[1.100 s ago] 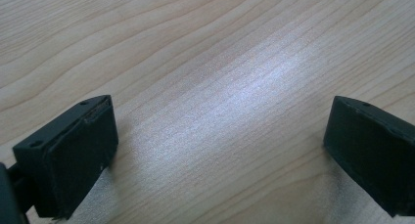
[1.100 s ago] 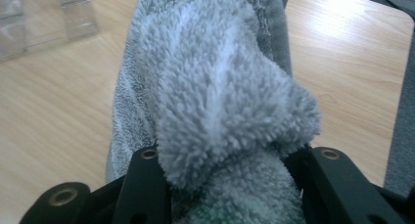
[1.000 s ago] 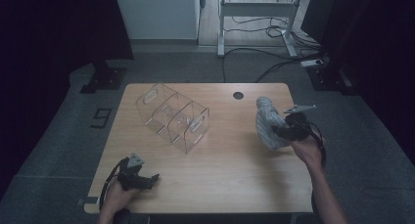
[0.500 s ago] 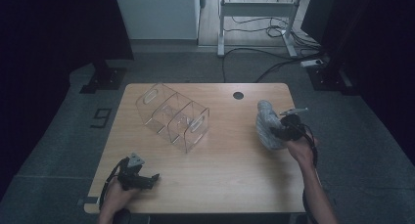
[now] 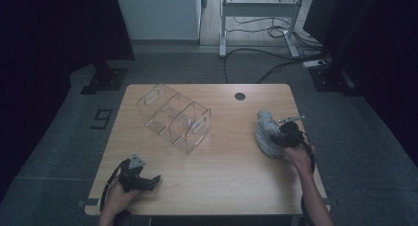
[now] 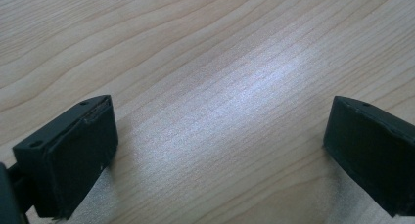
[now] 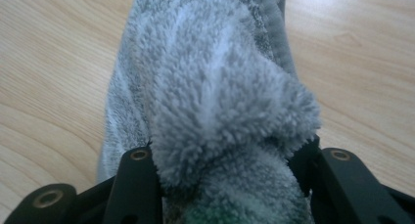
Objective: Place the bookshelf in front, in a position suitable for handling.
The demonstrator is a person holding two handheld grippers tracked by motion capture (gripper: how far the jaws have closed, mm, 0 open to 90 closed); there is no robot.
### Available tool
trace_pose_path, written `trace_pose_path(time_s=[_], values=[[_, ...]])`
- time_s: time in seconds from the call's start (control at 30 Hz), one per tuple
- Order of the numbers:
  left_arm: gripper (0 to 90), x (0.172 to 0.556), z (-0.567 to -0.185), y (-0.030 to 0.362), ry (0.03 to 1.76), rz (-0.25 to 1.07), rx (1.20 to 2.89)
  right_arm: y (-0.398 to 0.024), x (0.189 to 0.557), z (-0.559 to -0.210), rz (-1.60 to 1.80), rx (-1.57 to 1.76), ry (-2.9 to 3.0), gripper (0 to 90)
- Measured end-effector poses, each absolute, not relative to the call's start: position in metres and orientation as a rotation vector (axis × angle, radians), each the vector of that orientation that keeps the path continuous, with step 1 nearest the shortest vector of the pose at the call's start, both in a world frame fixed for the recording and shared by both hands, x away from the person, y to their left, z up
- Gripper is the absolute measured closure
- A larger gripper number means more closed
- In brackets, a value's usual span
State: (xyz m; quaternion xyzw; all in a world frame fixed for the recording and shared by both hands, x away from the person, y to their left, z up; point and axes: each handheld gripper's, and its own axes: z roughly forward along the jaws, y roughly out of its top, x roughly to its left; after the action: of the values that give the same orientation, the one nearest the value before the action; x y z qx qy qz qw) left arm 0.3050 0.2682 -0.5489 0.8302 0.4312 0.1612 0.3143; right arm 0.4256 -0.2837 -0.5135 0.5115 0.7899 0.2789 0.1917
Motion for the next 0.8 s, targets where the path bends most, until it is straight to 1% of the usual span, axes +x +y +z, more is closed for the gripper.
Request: trace_pose_path(time_s=[0.1, 0.17, 0.3, 0.33, 0.37, 0.57, 0.73, 0.8], values=[[0.0, 0.305, -0.549, 0.268, 1.136, 0.425, 2.188, -0.285, 0.425, -0.52, 0.777, 1.442, 2.222, 47.4], [0.0, 0.305, -0.549, 0.268, 1.135, 0.425, 2.189, -0.286, 0.425, -0.518, 0.786, 1.432, 2.228, 42.1], [0.0, 0.305, -0.549, 0.268, 1.134, 0.424, 2.189, -0.287, 0.424, -0.512, 0.827, 1.423, 2.219, 33.1], [0.0, 0.305, -0.549, 0.268, 1.134, 0.424, 2.189, -0.287, 0.424, -0.512, 0.827, 1.423, 2.219, 33.1], [0.0, 0.305, -0.549, 0.268, 1.134, 0.424, 2.189, -0.288, 0.422, -0.509, 0.846, 1.425, 2.213, 27.9], [0.0, 0.305, -0.549, 0.268, 1.133, 0.424, 2.189, -0.291, 0.417, -0.496, 0.916, 1.401, 2.222, 15.4], [0.0, 0.305, -0.549, 0.268, 1.133, 0.425, 2.189, -0.289, 0.411, -0.481, 0.967, 1.361, 2.224, 11.6], [0.0, 0.305, -0.549, 0.268, 1.133, 0.425, 2.189, -0.286, 0.409, -0.475, 0.983, 1.34, 2.216, 8.1]])
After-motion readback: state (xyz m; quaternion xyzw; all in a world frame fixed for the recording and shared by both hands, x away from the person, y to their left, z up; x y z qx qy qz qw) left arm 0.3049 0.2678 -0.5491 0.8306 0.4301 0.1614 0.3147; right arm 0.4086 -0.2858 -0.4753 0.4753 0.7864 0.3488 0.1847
